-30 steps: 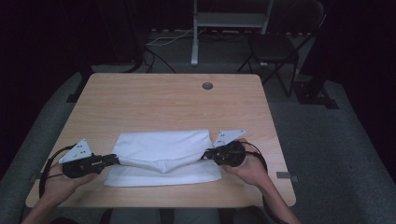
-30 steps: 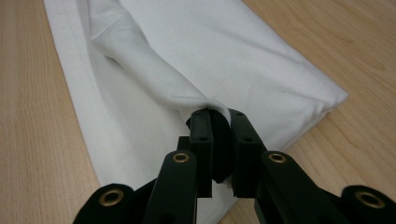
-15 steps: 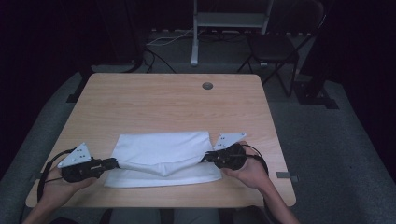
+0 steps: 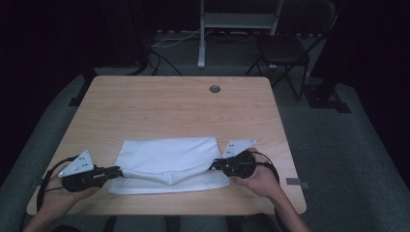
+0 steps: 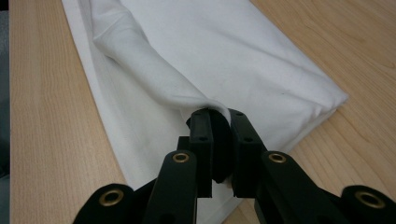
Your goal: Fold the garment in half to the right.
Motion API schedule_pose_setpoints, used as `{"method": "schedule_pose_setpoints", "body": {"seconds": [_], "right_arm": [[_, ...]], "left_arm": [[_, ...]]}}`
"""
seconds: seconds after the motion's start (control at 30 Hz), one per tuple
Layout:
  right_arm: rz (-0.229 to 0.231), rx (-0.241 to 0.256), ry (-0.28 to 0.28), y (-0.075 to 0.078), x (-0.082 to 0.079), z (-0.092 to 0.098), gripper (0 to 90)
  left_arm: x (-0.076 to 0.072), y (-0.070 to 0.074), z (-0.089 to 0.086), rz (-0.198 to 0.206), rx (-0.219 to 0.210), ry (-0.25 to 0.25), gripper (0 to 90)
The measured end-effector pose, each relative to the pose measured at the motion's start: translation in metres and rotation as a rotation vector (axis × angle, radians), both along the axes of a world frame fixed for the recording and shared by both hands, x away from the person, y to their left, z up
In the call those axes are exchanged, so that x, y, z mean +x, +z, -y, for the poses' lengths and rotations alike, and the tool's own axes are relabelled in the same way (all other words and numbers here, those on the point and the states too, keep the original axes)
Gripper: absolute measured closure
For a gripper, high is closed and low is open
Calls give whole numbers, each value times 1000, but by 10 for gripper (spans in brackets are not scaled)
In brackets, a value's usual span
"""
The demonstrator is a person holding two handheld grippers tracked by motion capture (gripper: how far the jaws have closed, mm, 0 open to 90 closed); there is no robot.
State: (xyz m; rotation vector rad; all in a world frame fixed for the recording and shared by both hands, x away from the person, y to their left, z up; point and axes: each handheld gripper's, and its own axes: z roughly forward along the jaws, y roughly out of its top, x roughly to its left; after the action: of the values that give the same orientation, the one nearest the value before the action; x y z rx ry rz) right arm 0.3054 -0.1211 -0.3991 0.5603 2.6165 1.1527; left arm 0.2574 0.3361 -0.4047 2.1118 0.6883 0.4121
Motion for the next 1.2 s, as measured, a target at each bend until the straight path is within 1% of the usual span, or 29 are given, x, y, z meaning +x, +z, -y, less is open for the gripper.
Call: {"method": "schedule_pose_setpoints", "body": {"seconds": [0.03,0.2,0.33,0.63,0.83,1.1,1.13,1.2], "right_arm": [[2,0,3,0,0,0,823],[3,2,1,0,-3,2,823],[3,-3,5,0,-5,1,823],[1,-12,15,-2,-8,1,823],[-11,-24,28,-5,-9,2,822],[-20,-44,43,-7,-10,2,822],[-23,-57,47,-9,-10,1,821],[-26,-65,54,-10,-10,1,820]], "left_arm": [[0,0,0,-1,5,-2,822],[-3,1,0,3,0,-2,822],[-4,1,0,2,7,-10,821],[-8,-1,0,-4,7,-13,821],[-10,-5,-1,-16,6,-13,821],[-10,-12,1,-40,21,-19,821],[-11,-14,1,-47,24,-27,821],[-11,-14,1,-50,25,-27,821]]}}
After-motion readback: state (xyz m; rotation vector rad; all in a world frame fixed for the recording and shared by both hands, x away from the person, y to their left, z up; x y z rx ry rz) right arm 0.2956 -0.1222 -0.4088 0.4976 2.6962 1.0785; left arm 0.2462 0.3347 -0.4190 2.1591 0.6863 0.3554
